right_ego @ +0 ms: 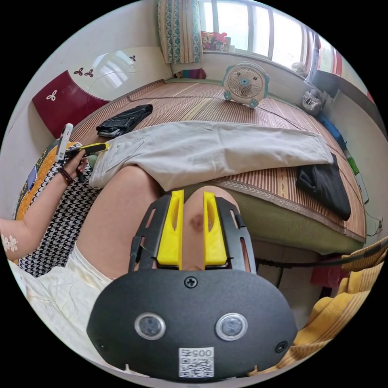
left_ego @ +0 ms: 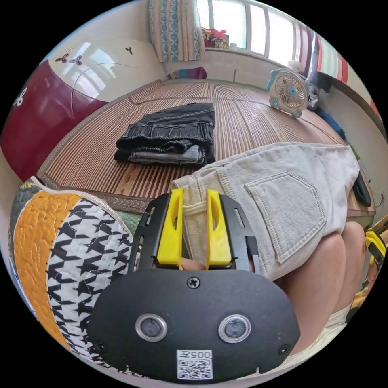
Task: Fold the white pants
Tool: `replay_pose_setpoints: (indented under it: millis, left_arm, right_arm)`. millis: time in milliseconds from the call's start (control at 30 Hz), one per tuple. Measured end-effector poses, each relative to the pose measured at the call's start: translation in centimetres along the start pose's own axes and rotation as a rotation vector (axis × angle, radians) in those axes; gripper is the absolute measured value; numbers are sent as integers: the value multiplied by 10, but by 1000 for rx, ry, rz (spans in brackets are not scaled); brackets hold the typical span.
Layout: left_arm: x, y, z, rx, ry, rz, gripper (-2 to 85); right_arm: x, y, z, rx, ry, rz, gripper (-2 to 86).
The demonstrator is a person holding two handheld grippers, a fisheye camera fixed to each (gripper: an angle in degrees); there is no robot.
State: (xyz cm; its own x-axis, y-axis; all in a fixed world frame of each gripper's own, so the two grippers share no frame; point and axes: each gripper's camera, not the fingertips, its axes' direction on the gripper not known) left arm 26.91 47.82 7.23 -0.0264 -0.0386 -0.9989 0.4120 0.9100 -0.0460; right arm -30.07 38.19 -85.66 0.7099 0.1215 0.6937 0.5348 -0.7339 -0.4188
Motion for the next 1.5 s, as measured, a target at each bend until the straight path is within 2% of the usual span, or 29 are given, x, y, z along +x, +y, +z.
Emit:
replay_pose_setpoints:
  millis: [133, 367, 500, 633, 700, 767, 833, 967, 1133, 1267, 1500]
  left_arm:
    - [5, -1, -19, -2, 14, 44, 56]
    - [18, 10, -127, 289, 52, 81, 45]
    - [17, 3, -161, 362, 20, 83, 44]
    - [-2, -10, -105, 203, -6, -24, 47]
    - [-1, -10, -67, 116, -24, -3, 39]
    - [3, -6, -38, 5, -106, -19, 21]
    - [1, 3, -48, 46, -99, -30, 21]
    - [-19, 27, -85, 110, 42, -114, 47]
    - [-13, 59, -102, 110, 193, -94, 65]
    - [14, 57, -92, 84, 175, -11, 69]
    - [32, 21, -51, -19, 161, 0, 72]
  right_arm:
    - [-5, 2, 0, 8, 3, -4, 75]
    - [-8, 2, -1, 30, 9, 1, 69]
    - [-8, -2, 2, 32, 13, -3, 65]
    - [-8, -7, 4, 41, 0, 0, 64]
    - [-9, -9, 7, 37, -5, 0, 66]
    - [-8, -9, 10, 31, 0, -2, 69]
    - [-7, -9, 12, 26, 4, 1, 72]
    - [1, -8, 22, 4, -8, 33, 75]
    - [-3, -11, 39, -15, -38, 40, 75]
    - [-13, -18, 47, -20, -79, 10, 77]
    - [2, -46, 41, 39, -54, -5, 88]
